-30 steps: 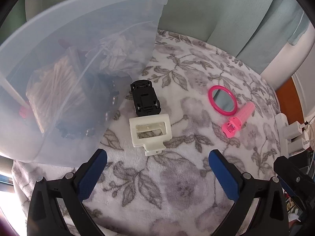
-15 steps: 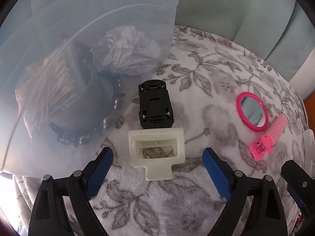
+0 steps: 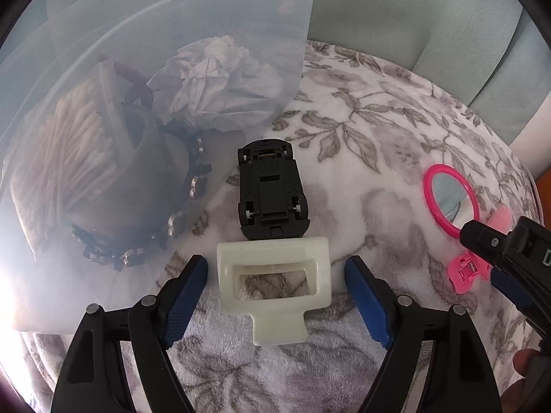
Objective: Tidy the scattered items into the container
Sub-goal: 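Grasp the white plastic clip with the left gripper while the right grasps the pink hair roller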
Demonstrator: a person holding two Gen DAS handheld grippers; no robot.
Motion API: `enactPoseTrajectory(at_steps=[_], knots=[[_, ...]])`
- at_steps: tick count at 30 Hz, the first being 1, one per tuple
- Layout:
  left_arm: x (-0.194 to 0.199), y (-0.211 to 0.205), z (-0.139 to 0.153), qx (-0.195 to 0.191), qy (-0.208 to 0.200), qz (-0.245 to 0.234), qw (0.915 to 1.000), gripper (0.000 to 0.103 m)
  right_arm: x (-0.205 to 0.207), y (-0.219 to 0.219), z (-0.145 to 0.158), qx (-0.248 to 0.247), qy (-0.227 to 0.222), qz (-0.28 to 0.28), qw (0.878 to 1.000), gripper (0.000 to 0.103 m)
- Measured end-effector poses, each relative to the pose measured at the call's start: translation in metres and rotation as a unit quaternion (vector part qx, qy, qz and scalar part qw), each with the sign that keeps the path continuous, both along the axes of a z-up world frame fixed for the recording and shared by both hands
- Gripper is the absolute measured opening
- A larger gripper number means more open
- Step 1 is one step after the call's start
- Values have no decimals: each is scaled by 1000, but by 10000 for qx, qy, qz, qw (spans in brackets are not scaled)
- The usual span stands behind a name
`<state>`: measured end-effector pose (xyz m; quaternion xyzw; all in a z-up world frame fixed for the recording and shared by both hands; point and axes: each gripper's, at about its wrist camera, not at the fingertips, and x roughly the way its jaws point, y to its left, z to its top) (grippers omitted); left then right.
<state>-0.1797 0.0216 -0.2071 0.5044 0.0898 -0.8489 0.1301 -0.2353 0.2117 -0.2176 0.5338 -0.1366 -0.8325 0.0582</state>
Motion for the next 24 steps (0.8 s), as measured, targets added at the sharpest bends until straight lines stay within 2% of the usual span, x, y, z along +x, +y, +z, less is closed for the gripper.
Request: enactPoseTrajectory(at_steps=[6, 9, 13, 17, 24], knots=[[-2, -5, 0, 2, 57, -45, 10000, 77, -10, -6, -4, 336, -38, -136, 9993, 69], [-2, -6, 0, -17, 99, -74, 9999, 73, -13, -7, -4, 592, -39, -185, 9981, 56], [-3, -7, 0, -40, 129, -139, 9998, 68, -12, -3, -2, 649, -58, -229, 9976, 41], [-4, -9, 0, -64, 157, -177, 9997, 65, -8, 0, -2, 616, -90, -170, 9979, 36], [-5, -14, 1, -46, 208, -245, 9995, 54, 2, 11, 2, 418, -140, -251, 9987, 34]])
